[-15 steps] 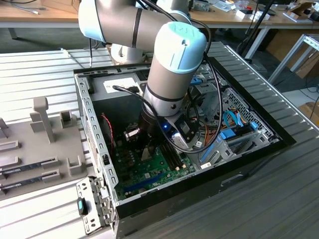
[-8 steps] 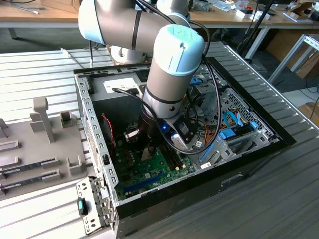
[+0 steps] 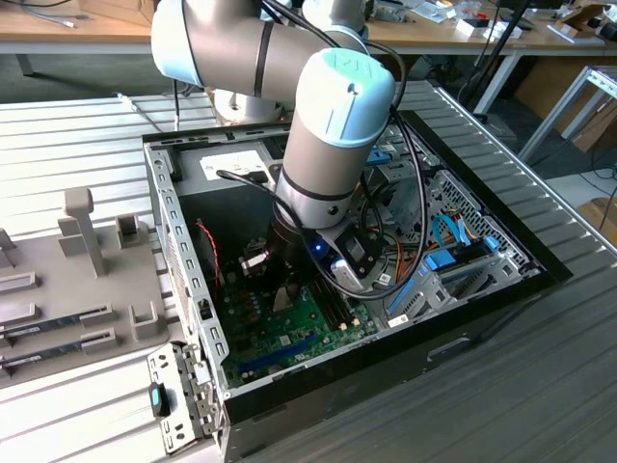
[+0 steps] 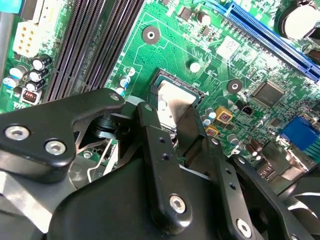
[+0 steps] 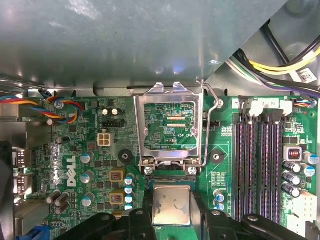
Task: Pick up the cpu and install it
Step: 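Place the cpu into insertion slot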
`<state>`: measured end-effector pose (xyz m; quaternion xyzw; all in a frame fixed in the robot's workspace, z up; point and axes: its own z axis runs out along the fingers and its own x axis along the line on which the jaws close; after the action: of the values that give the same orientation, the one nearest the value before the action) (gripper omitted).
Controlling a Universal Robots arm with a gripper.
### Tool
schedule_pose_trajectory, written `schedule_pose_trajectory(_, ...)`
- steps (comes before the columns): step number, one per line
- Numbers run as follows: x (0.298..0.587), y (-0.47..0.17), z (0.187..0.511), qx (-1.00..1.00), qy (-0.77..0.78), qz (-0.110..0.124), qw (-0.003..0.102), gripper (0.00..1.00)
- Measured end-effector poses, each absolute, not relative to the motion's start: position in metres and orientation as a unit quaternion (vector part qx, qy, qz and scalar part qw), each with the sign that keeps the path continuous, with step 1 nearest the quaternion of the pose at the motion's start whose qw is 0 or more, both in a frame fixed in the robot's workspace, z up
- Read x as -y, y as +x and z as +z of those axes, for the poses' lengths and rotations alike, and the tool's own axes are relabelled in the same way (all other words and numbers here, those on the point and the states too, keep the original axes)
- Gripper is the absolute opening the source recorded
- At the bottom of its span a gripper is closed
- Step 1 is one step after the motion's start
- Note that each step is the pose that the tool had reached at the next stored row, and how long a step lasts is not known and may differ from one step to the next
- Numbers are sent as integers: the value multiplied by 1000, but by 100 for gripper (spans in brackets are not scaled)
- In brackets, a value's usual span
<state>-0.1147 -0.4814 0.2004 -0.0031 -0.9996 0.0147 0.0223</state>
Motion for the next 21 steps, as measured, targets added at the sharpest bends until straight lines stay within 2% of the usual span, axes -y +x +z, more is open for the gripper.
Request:
schedule_pose_trajectory(2, 481, -115, 200, 1000, -3, 15, 22, 37)
schedule_pose_trajectory(21, 481, -115, 208, 1000, -3, 14, 22, 37)
